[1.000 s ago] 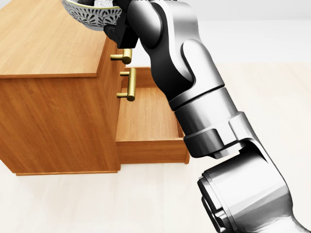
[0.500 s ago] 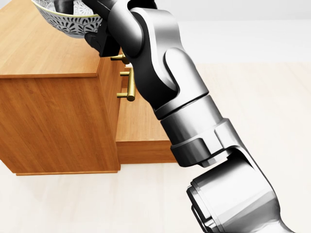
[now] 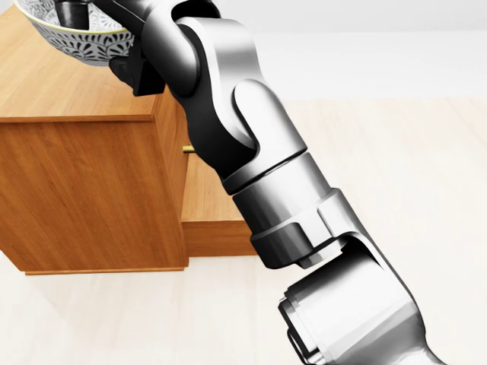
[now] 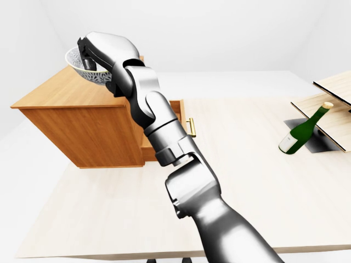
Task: Put the bowl on top of the cabinet.
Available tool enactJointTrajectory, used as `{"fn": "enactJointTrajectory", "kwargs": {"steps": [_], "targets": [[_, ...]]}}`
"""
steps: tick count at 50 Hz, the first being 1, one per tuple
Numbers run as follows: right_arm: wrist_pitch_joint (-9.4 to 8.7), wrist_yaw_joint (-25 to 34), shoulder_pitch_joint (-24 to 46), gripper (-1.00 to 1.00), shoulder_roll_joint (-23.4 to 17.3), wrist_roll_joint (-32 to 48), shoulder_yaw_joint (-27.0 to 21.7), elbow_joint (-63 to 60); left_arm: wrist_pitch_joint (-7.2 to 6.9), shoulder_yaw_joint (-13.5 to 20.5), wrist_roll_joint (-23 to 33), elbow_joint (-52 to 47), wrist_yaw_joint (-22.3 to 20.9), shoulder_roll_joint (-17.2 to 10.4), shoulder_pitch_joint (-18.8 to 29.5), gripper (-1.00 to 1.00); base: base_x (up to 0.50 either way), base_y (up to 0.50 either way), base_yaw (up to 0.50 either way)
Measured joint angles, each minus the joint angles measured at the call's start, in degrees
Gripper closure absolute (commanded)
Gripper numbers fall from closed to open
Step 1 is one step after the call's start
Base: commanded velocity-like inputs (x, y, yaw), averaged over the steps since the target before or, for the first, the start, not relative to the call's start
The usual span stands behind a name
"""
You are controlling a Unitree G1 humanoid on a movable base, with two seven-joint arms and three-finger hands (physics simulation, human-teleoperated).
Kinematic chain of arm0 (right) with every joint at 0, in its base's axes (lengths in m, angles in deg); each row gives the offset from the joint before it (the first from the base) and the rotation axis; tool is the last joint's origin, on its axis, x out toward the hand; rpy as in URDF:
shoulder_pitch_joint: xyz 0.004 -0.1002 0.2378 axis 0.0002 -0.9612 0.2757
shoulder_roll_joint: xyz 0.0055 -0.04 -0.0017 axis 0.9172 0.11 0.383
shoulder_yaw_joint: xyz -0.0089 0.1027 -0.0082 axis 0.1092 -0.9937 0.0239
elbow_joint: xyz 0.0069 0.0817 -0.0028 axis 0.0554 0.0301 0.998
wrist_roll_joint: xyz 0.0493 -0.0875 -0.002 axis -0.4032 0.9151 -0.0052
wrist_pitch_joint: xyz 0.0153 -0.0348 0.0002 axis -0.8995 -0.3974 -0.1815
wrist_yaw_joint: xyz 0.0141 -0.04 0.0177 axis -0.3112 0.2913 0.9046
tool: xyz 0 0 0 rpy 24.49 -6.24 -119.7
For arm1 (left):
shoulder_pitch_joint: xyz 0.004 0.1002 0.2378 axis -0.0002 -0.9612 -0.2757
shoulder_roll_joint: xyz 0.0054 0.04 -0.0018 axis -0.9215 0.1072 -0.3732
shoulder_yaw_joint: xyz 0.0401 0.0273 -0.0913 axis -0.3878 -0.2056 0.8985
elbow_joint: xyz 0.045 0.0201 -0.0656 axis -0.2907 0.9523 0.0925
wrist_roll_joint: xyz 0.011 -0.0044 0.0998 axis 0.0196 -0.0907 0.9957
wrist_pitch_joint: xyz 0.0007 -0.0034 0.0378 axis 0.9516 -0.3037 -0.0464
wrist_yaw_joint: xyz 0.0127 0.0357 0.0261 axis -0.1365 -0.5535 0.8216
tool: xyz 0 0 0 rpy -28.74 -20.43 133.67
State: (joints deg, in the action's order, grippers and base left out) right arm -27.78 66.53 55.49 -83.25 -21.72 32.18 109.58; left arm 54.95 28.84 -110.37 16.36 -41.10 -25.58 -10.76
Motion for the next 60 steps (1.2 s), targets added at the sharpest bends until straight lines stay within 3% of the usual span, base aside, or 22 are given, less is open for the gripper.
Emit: {"fn": "enactJointTrajectory", "kwargs": {"steps": [60], "targets": [[0.00, -4.3, 0.5, 1.00, 2.9, 0.1, 0.7, 8.1, 0.00, 0.6, -2.0, 0.0, 1.2, -1.0, -0.3, -1.00, 0.00, 0.00, 0.00]]}}
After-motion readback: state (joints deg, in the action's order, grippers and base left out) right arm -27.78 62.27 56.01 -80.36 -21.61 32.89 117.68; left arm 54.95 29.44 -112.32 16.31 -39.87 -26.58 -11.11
